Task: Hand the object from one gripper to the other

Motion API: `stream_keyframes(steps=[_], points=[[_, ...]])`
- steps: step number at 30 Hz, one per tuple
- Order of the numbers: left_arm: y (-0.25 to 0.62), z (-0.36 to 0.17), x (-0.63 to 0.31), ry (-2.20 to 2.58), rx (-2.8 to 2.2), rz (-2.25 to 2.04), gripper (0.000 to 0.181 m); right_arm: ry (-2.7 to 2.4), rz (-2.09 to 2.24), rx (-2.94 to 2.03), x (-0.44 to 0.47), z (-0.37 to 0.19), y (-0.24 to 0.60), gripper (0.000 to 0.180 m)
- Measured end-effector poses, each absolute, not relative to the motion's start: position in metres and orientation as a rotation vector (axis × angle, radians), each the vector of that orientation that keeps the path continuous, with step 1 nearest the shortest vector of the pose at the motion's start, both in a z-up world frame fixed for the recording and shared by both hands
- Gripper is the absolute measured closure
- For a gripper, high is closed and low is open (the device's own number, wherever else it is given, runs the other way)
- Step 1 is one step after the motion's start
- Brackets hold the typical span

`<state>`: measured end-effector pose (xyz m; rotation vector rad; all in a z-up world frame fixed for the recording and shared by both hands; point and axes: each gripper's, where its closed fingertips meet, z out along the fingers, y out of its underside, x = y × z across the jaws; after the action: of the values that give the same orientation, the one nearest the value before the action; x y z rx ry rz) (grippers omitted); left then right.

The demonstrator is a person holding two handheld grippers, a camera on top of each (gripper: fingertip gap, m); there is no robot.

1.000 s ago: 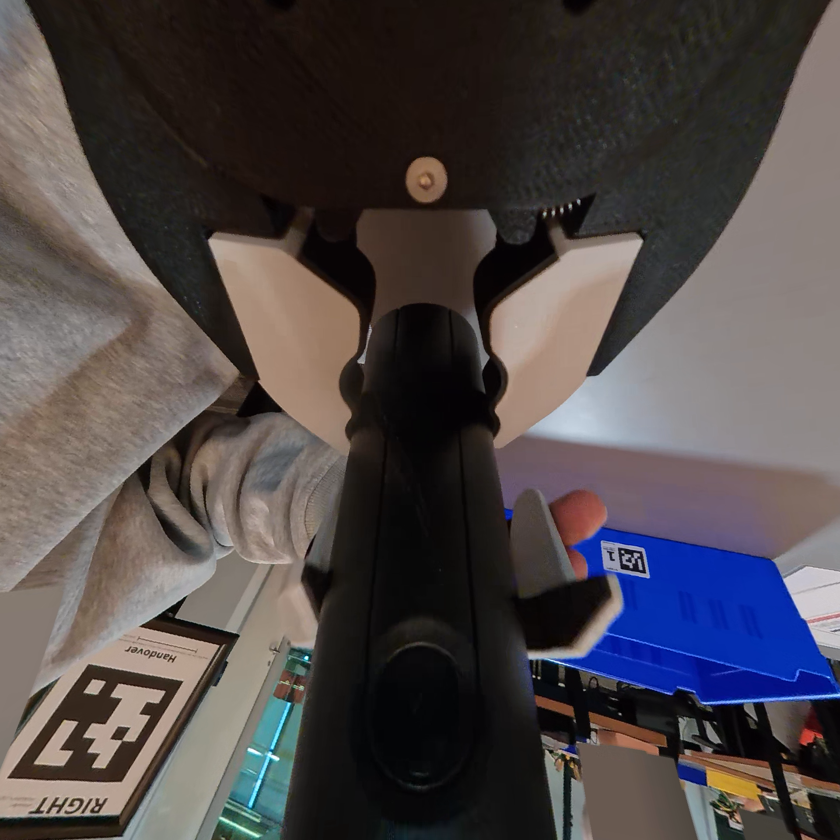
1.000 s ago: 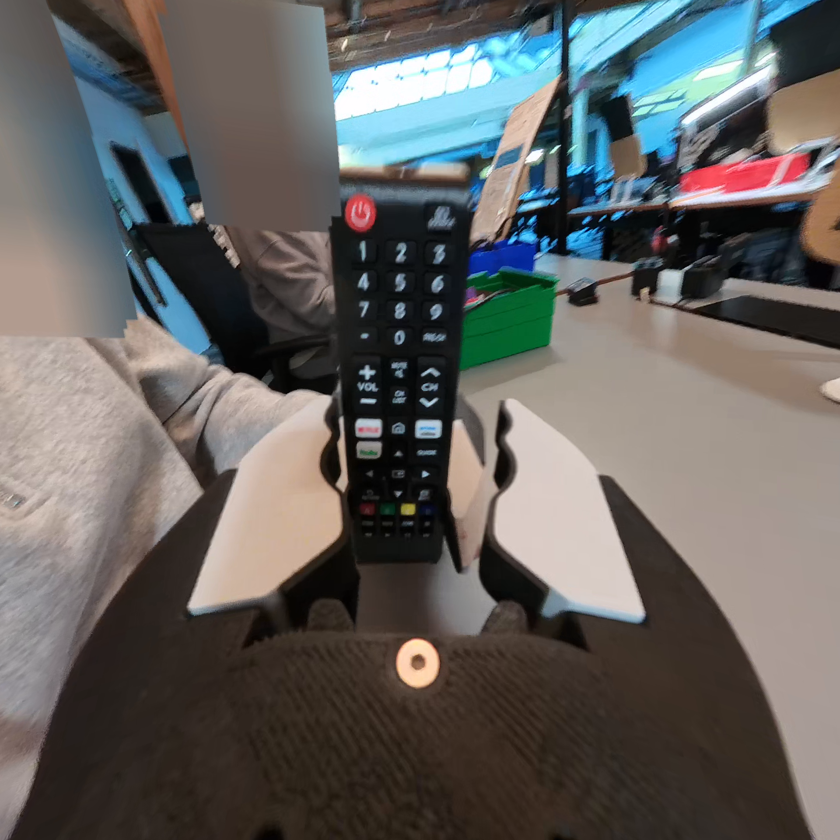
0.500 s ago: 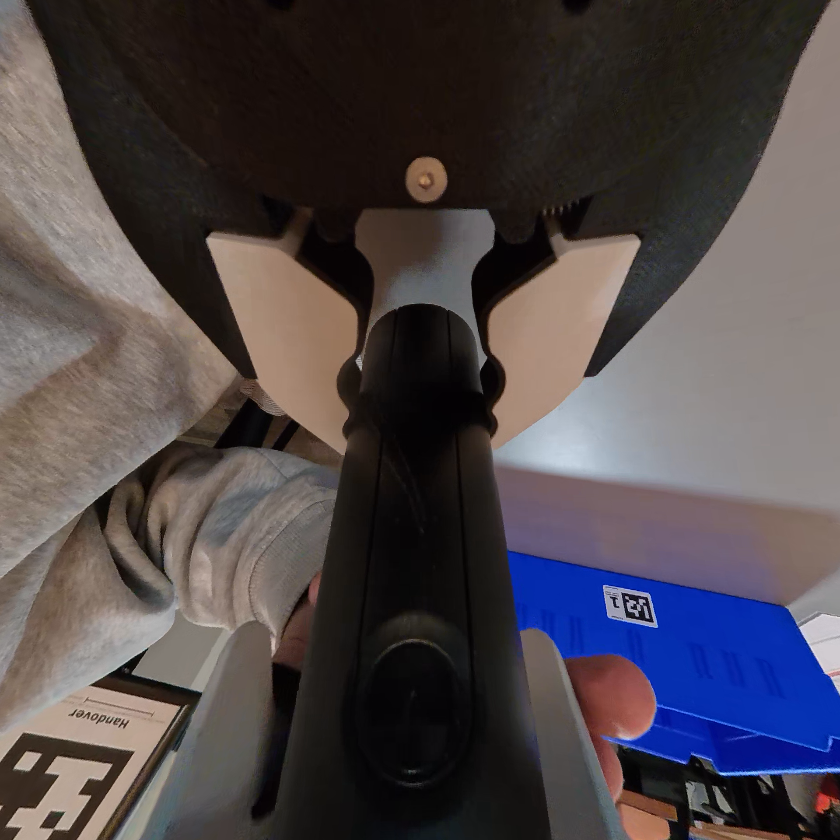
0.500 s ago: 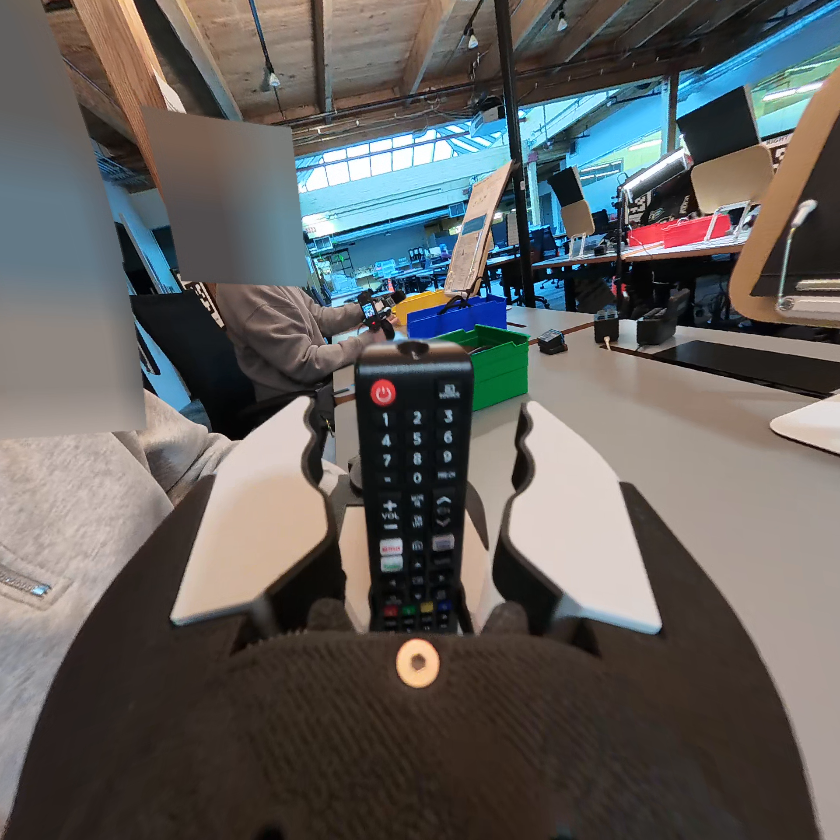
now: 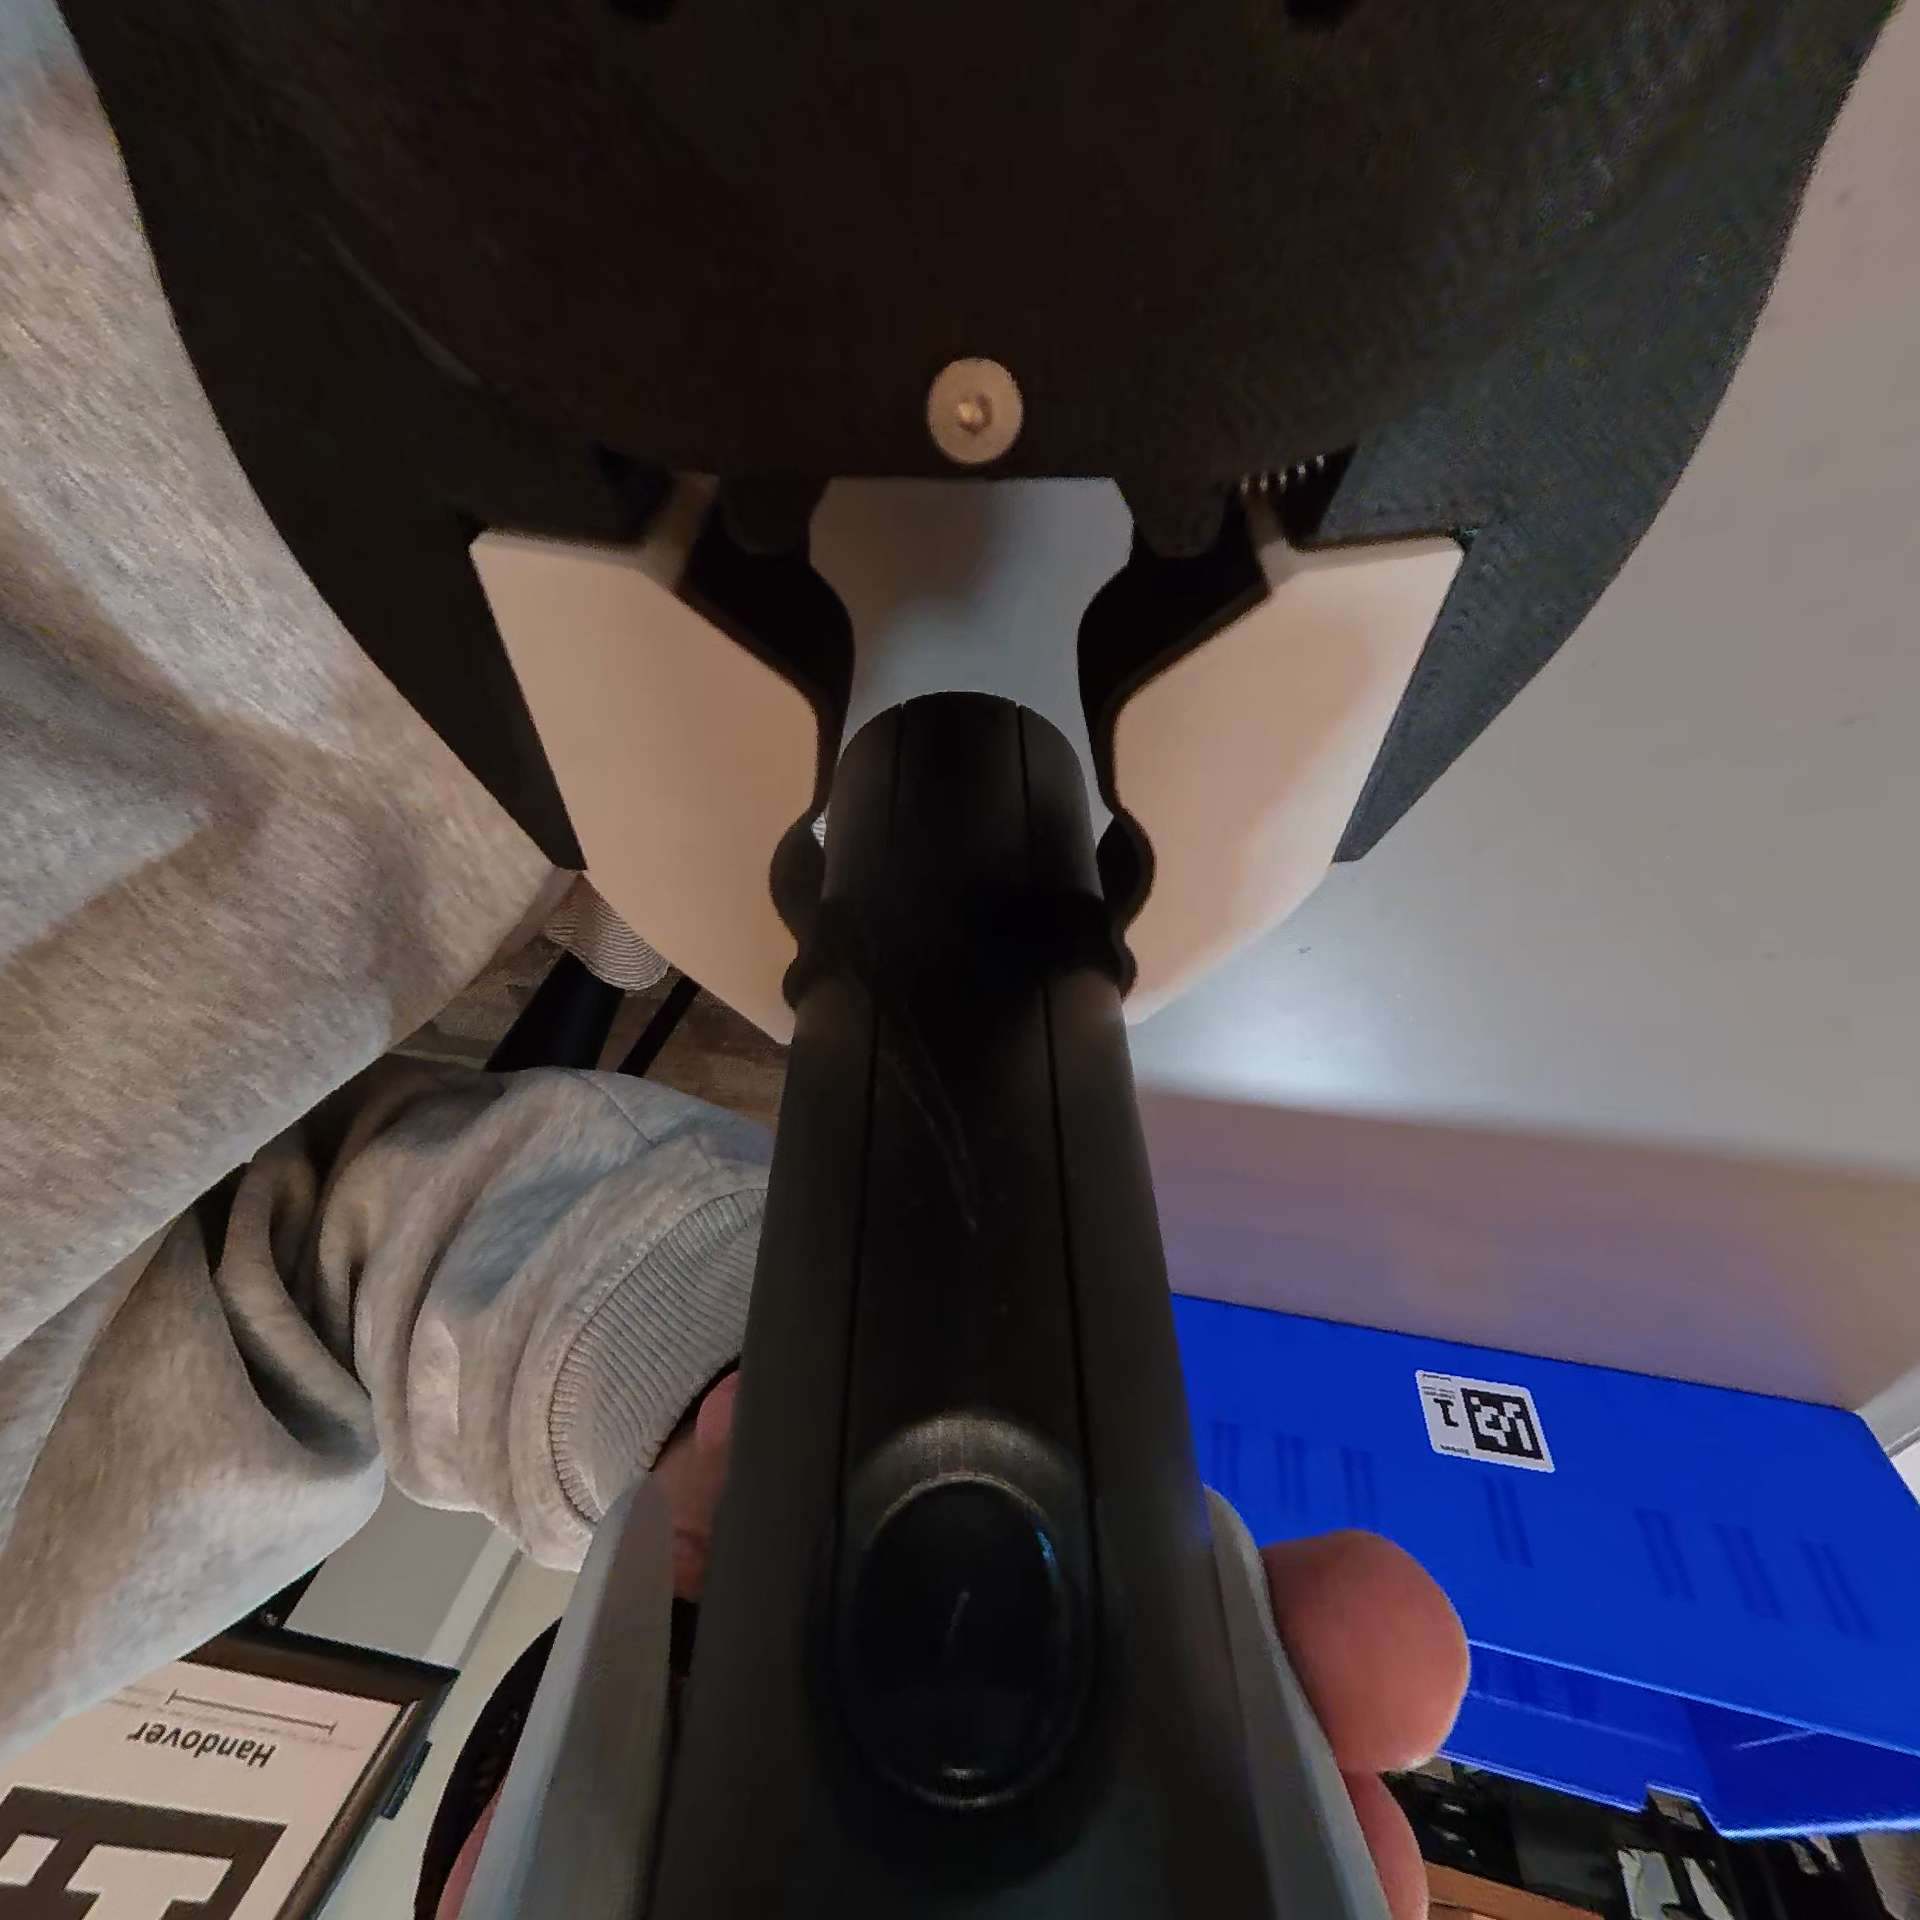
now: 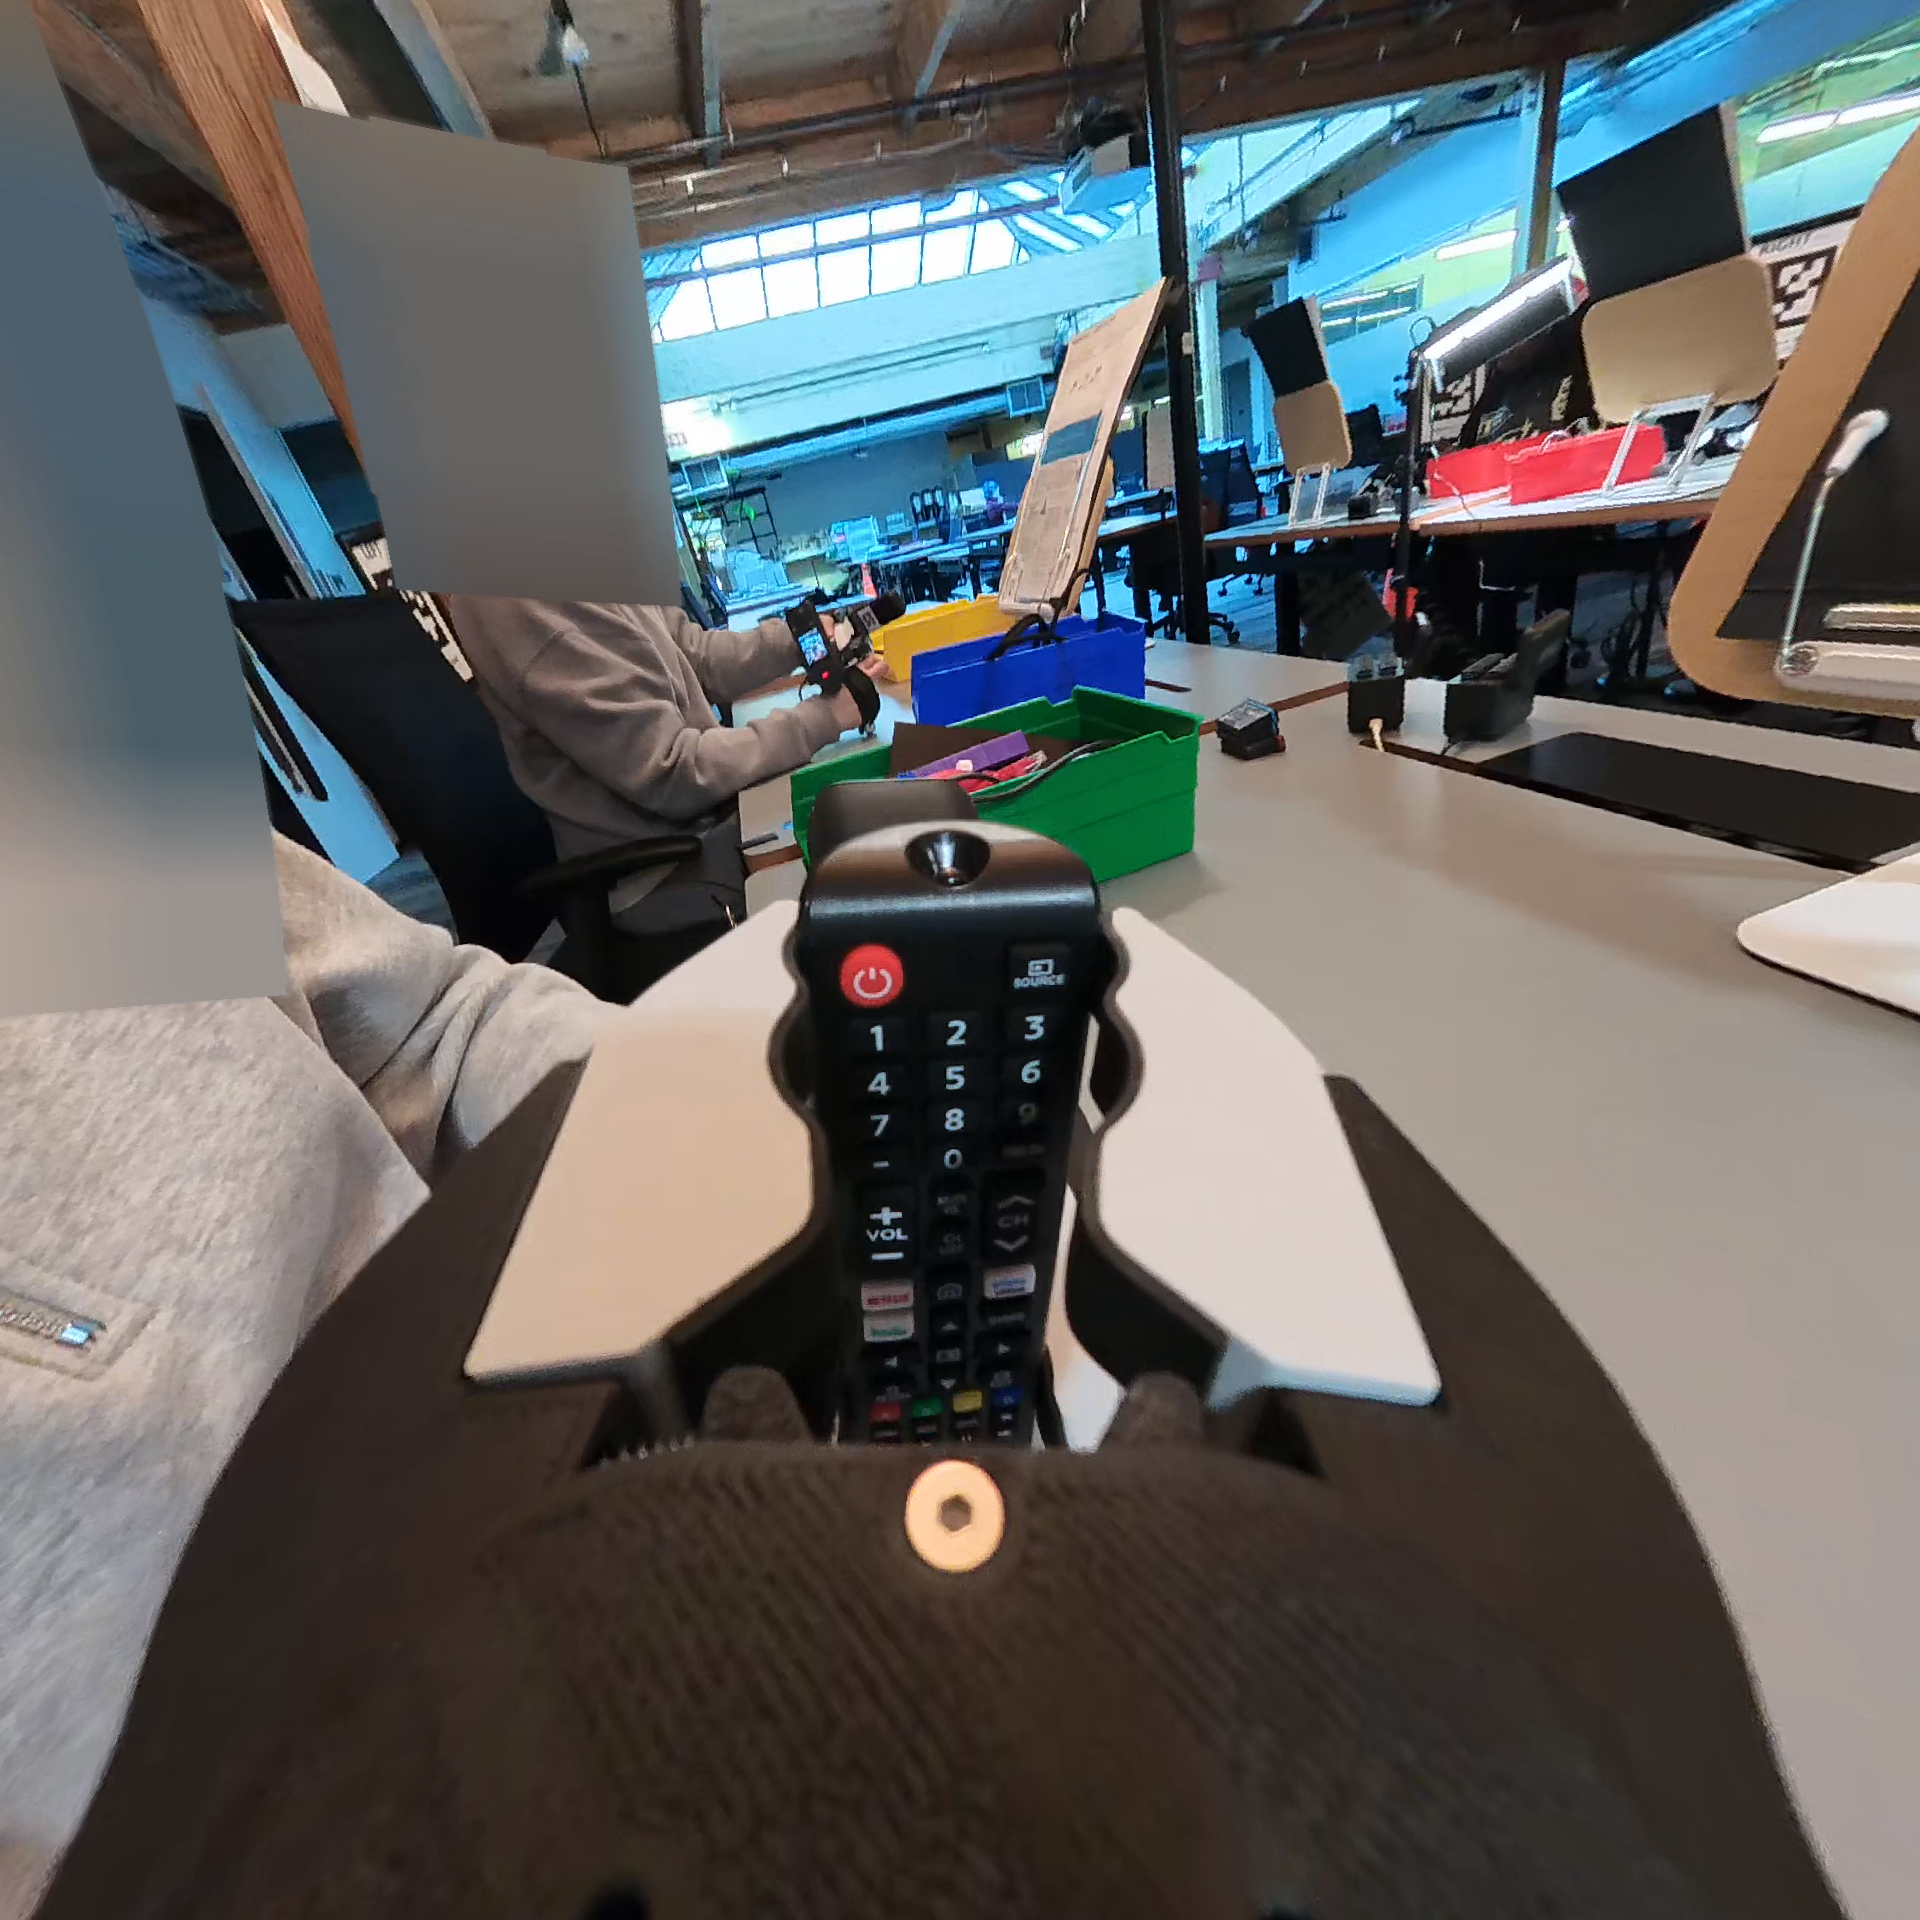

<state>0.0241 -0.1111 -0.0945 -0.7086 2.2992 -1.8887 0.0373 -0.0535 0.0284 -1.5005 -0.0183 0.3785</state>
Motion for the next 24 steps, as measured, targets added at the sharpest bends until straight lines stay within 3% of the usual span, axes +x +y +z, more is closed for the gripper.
stream_keyframes(steps=[6, 10, 16, 19, 24], points=[[-0.11, -0.092, 0.023, 2.284, -0.707, -1.926, 0.127, -0.025, 0.362, -1.502, 0.037, 0.029, -0.054, 0.127], [-0.108, -0.086, 0.024, 2.239, -0.733, -2.003, 0.108, -0.033, 0.348, -1.519, 0.036, 0.026, -0.053, 0.128], [-0.11, -0.069, 0.025, 2.155, -0.726, -2.037, 0.1, -0.028, 0.35, -1.539, 0.035, 0.022, -0.05, 0.128], [-0.102, -0.049, 0.028, 2.055, -0.747, -2.109, 0.101, -0.038, 0.355, -1.549, 0.032, 0.019, -0.049, 0.128], [-0.092, -0.035, 0.027, 2.006, -0.716, -2.142, 0.119, -0.049, 0.387, -1.54, 0.025, 0.02, -0.046, 0.128]])
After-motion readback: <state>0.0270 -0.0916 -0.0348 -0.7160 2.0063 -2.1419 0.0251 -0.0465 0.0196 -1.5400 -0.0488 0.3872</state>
